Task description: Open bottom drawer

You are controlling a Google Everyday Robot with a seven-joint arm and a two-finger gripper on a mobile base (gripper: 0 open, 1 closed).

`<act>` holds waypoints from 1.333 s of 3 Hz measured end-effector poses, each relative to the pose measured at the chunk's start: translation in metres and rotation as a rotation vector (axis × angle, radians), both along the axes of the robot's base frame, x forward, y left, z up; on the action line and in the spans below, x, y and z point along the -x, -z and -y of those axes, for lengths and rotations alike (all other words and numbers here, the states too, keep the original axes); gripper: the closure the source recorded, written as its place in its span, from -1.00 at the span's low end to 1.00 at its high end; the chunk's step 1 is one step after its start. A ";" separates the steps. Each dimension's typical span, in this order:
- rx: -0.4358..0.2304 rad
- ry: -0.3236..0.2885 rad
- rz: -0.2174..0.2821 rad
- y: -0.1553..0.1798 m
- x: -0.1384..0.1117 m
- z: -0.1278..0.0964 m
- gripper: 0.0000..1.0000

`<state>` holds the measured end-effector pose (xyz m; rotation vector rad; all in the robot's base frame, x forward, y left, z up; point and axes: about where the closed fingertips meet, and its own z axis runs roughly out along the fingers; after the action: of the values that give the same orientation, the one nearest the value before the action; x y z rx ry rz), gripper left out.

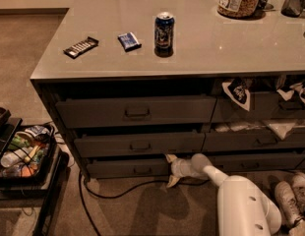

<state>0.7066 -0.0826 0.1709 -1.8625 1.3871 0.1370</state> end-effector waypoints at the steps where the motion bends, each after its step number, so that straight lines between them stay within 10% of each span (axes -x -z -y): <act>1: 0.000 0.000 0.000 0.000 0.000 0.000 -1.00; 4: 0.017 0.025 0.001 0.009 -0.012 0.005 -1.00</act>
Offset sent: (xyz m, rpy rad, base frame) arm 0.0429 -0.0151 -0.0277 0.0001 0.0383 -0.0392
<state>0.7186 -0.0874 0.1616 -1.8577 1.4147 0.1124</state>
